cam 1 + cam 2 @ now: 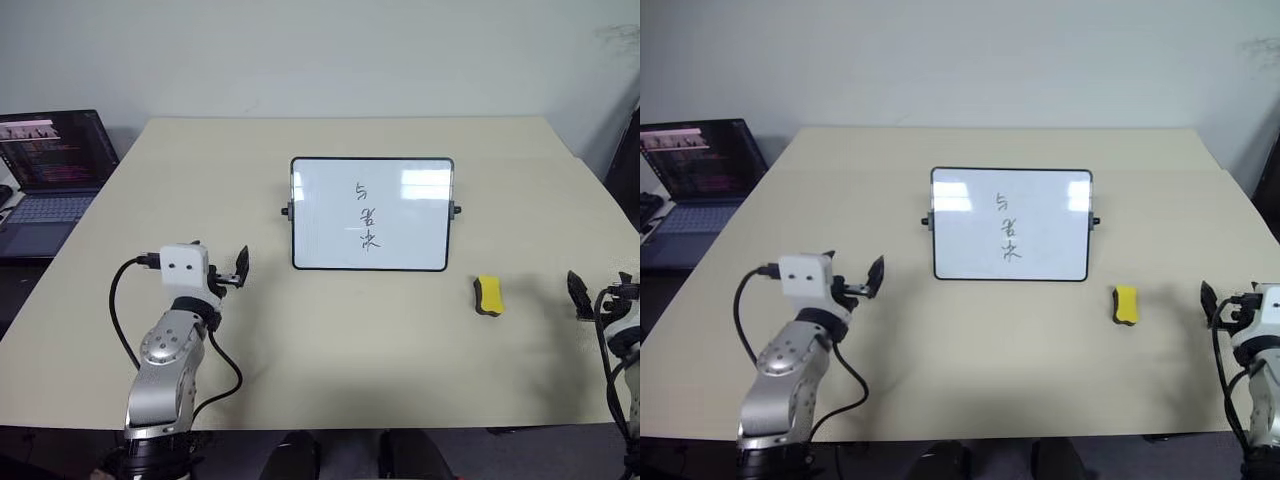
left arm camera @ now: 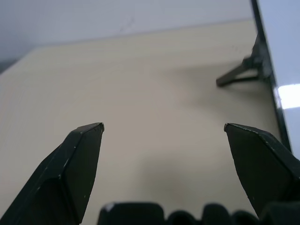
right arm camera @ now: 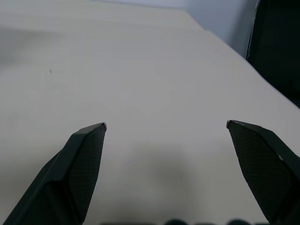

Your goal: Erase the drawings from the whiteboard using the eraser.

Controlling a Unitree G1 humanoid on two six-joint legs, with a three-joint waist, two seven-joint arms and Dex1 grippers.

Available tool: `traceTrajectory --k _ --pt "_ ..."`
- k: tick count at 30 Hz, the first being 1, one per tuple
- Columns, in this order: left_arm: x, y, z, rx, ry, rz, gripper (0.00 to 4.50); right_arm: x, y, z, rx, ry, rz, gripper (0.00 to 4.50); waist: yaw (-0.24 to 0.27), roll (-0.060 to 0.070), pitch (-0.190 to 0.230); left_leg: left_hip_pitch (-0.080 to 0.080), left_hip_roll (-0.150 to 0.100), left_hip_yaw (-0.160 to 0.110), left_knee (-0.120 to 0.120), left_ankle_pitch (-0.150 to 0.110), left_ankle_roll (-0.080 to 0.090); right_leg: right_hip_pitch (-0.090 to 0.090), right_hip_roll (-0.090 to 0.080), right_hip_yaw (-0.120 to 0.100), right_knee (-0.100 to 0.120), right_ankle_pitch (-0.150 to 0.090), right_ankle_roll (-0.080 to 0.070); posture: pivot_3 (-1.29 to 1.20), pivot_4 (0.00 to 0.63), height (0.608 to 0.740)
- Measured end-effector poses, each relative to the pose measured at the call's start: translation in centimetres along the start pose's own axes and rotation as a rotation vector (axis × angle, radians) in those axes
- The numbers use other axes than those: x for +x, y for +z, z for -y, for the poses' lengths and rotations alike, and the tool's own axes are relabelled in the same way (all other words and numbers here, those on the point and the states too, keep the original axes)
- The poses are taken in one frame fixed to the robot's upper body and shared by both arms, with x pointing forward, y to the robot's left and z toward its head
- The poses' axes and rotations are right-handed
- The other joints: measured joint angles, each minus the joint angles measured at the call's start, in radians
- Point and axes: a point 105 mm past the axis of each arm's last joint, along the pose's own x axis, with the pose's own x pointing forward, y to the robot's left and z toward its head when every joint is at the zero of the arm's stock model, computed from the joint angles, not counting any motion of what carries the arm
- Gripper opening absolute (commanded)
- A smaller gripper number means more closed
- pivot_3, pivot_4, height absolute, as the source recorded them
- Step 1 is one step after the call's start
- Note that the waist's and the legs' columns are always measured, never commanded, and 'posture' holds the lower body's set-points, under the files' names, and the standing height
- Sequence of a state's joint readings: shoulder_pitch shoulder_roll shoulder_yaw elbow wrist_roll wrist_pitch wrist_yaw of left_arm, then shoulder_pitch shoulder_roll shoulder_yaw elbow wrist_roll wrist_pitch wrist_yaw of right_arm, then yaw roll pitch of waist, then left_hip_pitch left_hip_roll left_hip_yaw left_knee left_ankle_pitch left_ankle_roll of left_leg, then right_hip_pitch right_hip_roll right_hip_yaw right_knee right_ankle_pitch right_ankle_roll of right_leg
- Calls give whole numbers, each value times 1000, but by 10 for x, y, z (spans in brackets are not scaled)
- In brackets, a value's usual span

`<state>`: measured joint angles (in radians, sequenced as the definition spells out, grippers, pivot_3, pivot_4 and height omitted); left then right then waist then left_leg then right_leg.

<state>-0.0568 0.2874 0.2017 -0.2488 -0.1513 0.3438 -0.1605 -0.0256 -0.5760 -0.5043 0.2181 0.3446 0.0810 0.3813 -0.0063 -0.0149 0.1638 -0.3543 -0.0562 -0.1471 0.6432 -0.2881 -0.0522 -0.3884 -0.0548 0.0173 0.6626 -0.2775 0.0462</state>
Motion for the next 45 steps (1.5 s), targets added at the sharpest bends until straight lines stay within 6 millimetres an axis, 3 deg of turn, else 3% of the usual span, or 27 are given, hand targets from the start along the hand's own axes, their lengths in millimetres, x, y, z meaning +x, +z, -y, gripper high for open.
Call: traceTrajectory --k 8,13,19,23,26,32,37,41,45 --pt "1 -2 11 -63 -78 -10 4500 6 13 -4 52 -24 47 4459 3 0 0 -1 0 -1 1 0 0 0 0 0 0 0 0 0 150 740" --pt "3 11 9 -49 -192 18 4500 5 27 -17 54 -2 90 4459 0 0 0 0 0 0 1 0 0 0 0 0 0 0 0 0 150 740" --pt "4 37 -1 -7 -386 57 4500 1 21 -56 119 60 86 4459 1 1 1 -1 0 -2 0 0 0 0 0 0 0 0 0 0 150 740" --pt "3 61 -3 82 -599 21 4500 -11 51 -79 133 135 146 4459 -1 3 2 -2 0 -5 0 0 0 -1 0 -1 -1 0 0 0 150 740" --pt "-8 75 17 116 -806 3 4500 -19 64 -91 157 194 146 4459 -1 3 2 -3 -1 -8 0 -1 2 -1 0 -1 -2 0 0 0 150 740" --pt "-25 86 65 246 -1182 -32 4500 -29 39 -119 164 344 -144 4459 -2 4 3 -4 -1 -9 0 -2 3 -1 0 -1 -2 0 0 0 150 740" --pt "-19 96 85 339 -1293 28 4500 -18 36 -120 170 245 -225 4459 -6 4 3 -4 -1 -7 0 -2 3 -2 0 -2 -2 0 0 0 150 740" --pt "-24 89 101 363 -1378 31 4500 -12 30 -121 195 184 -249 4459 -16 4 3 -8 -1 -8 0 -2 4 -6 0 -1 -2 -1 1 0 150 740" --pt "-21 86 101 366 -1376 31 4500 -9 21 -120 194 135 -278 4459 -22 4 3 -11 -1 -6 0 -2 3 -11 0 0 0 -1 1 0 150 740"
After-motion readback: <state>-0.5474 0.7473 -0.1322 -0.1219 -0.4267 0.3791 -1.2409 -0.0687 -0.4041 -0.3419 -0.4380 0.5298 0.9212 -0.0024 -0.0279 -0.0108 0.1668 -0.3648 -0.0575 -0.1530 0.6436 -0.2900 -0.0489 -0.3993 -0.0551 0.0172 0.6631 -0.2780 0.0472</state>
